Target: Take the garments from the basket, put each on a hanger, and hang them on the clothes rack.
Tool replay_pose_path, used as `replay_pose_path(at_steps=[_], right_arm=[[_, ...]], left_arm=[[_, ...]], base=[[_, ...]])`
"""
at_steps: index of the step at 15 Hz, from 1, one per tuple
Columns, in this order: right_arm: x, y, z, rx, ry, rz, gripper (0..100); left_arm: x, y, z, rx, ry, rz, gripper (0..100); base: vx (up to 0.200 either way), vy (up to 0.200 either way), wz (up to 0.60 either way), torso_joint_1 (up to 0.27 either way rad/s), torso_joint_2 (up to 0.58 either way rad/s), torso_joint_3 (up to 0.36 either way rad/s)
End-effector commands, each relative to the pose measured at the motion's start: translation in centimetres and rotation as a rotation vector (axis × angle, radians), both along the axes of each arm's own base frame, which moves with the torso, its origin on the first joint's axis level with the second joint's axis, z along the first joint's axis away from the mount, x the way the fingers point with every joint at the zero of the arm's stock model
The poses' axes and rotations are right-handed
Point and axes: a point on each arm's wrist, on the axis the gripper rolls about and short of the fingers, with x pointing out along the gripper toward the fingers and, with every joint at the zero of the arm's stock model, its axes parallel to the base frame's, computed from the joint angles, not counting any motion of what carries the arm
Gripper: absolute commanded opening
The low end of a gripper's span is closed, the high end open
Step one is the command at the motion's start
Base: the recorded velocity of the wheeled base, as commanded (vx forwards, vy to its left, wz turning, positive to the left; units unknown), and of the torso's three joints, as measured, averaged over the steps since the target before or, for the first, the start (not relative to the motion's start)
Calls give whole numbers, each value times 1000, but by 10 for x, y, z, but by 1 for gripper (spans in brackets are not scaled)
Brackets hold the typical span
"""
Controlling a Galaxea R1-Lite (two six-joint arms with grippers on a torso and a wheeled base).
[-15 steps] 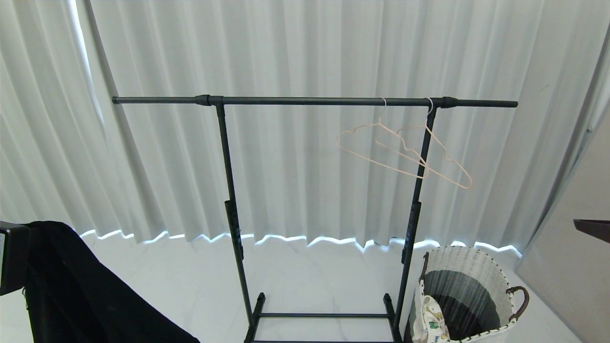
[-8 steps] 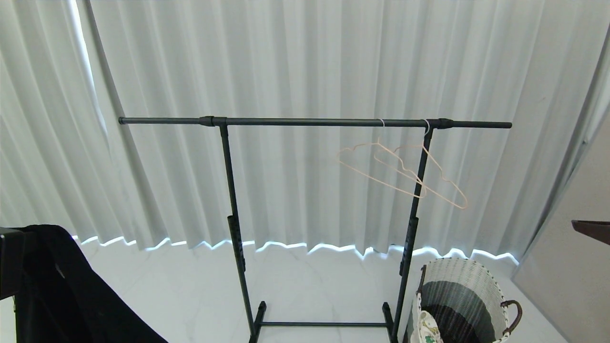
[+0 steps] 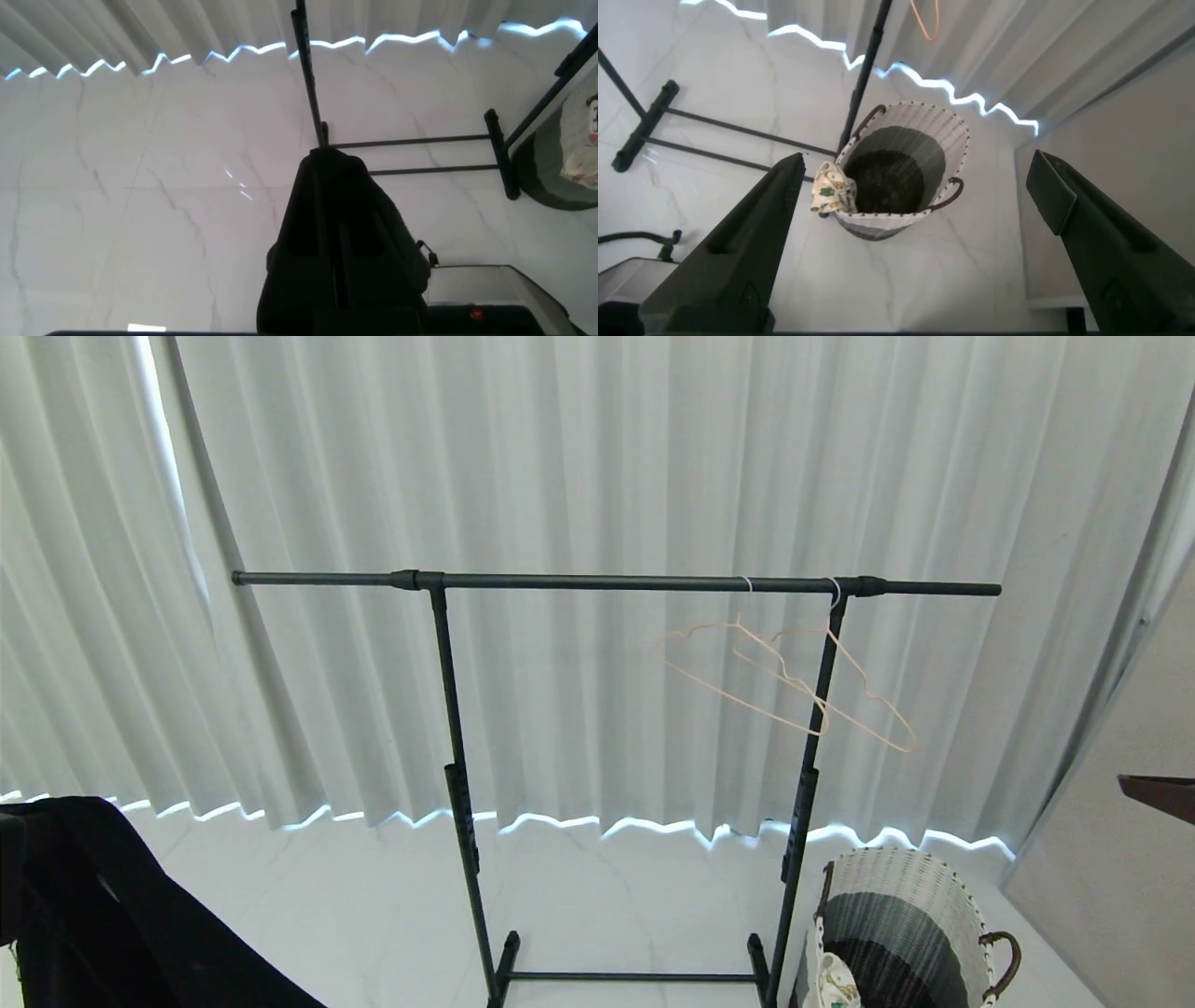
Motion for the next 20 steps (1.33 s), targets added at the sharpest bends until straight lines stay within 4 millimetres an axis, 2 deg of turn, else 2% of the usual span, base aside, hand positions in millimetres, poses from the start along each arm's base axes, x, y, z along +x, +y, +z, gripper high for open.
replay_pose_path(at_steps=[1, 6, 14, 20], right_arm=[[0, 0, 0, -1, 1, 0, 100], [1, 0, 0, -7, 2, 5, 100], [19, 5, -3, 39, -42, 76, 100], [25, 6, -3, 43, -48, 83, 100]], left_arm=[[-2, 0, 0, -1, -4, -1, 0], [-2, 1, 0, -2, -7, -1, 0], [-10, 3, 2, -8, -30, -1, 0], [-11, 3, -2, -8, -23, 0, 0]], base=[[0, -200, 0, 2, -7, -2], [0, -200, 0, 6, 1, 0], [0, 0, 0, 0, 0, 0], [200, 0, 0, 1, 2, 1]])
